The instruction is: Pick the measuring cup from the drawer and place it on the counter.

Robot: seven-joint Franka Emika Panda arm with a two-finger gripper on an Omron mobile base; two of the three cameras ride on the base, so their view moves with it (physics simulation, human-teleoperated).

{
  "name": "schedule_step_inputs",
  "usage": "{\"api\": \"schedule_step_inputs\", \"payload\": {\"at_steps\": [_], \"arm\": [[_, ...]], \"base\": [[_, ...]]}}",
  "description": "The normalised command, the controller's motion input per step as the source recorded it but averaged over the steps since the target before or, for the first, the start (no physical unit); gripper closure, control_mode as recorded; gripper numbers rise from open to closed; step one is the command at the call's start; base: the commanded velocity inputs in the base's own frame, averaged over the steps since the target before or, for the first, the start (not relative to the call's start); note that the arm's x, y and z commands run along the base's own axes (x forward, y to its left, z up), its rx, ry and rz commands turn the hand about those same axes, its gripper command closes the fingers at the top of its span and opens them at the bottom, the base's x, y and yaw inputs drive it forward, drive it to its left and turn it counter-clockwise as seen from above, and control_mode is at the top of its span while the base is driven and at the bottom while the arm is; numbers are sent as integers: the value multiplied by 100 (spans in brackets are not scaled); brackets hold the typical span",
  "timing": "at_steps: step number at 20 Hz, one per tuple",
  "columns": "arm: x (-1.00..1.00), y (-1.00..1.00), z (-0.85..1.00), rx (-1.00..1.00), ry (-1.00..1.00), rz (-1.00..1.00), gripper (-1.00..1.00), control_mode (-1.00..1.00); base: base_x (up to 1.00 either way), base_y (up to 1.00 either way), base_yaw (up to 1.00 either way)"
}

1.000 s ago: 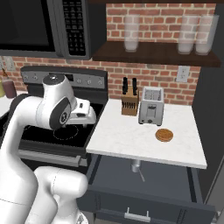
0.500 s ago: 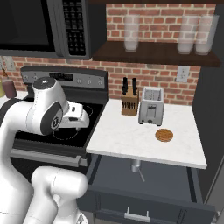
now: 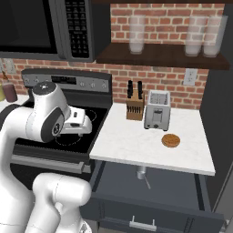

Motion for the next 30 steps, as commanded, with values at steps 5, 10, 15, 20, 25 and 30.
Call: {"api": "schedule_step_inputs", "payload": {"at_steps": [5,10,15,20,25,30], "arm": [[0,0,0,0,0,0,-100,-100],[-8,2,0,0,0,0,-100,100],[0,0,0,0,0,0,-100,100],[0,0,0,0,0,0,-100,100],[0,0,0,0,0,0,-100,100],[0,0,0,0,0,0,-100,100]], "base": [[0,0,0],[-9,5,0],[-34,39,-19],[-23,35,-34],[-21,59,-42],[-40,65,-49]]}}
